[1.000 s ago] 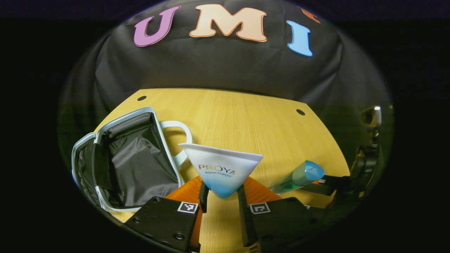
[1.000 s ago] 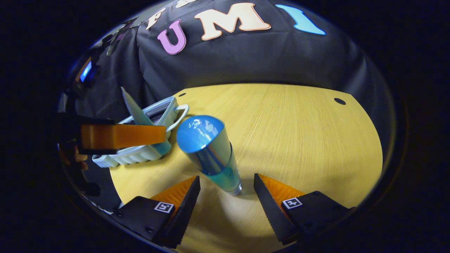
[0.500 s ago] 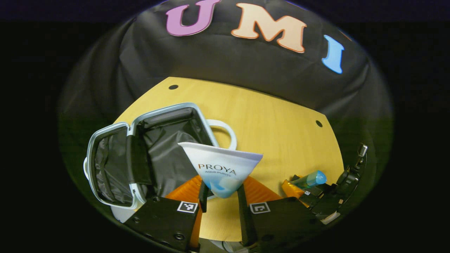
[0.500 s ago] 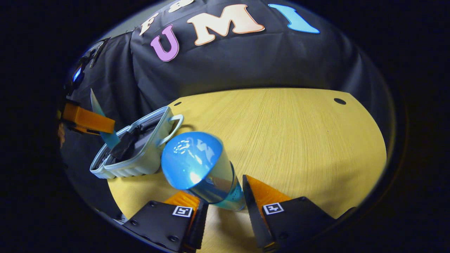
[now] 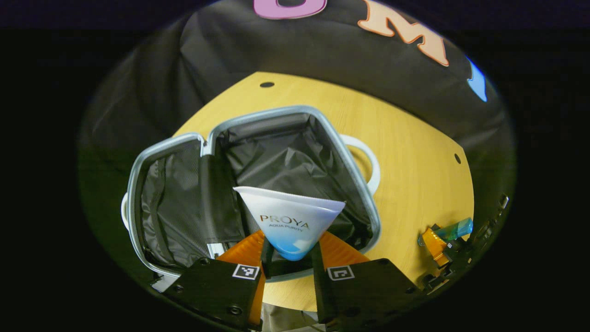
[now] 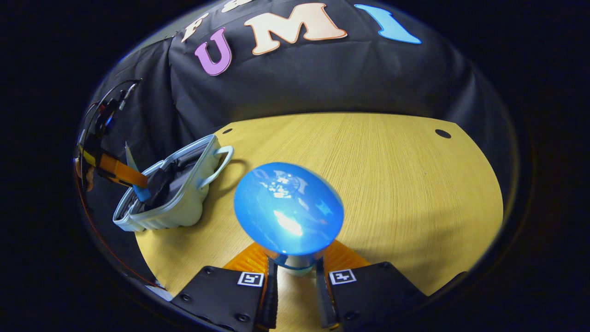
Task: First open the suitcase, pack the skin care products into it, and then close the suitcase.
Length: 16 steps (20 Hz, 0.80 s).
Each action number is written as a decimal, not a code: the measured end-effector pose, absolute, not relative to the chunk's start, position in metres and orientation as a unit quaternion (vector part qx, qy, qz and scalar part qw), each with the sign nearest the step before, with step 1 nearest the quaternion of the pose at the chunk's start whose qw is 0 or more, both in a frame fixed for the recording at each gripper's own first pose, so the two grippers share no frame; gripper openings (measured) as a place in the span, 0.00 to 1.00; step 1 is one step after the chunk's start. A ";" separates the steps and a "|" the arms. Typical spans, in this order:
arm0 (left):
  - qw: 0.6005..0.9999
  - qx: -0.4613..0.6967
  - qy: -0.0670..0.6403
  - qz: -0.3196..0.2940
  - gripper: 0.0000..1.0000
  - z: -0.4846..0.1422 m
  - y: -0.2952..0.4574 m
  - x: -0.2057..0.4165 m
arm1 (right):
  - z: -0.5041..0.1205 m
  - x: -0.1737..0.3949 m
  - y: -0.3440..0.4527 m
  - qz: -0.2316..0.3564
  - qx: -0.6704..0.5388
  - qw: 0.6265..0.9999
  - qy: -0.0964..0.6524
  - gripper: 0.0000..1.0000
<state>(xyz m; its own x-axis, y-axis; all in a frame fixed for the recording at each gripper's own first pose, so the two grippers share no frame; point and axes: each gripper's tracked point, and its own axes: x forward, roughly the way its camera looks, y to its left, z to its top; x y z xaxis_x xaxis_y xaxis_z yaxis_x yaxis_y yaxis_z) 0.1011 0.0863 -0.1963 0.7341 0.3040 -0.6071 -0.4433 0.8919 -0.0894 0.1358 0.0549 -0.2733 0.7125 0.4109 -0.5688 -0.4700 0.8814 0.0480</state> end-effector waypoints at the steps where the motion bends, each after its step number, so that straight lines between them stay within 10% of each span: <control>1: 0.916 -0.127 0.322 0.204 0.39 -0.207 0.090 0.104 | -0.274 0.135 0.055 0.241 -0.057 0.922 0.299 0.34; 13: 0.857 -0.203 0.431 0.198 0.42 -0.256 0.110 0.096 | -0.246 0.116 0.059 0.229 -0.029 0.914 0.334 0.36; 16: 0.865 -0.213 0.425 0.164 0.60 -0.249 0.106 0.096 | -0.226 0.111 0.075 0.221 -0.040 0.920 0.321 0.37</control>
<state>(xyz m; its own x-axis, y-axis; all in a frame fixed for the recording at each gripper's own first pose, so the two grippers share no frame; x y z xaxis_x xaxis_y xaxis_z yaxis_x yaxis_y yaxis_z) 0.0964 0.1057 -0.2487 0.5858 0.1022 -0.8040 -0.4642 0.8555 -0.2295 0.1109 0.0749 -0.2257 0.6959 0.3815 -0.6084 -0.4330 0.8988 0.0683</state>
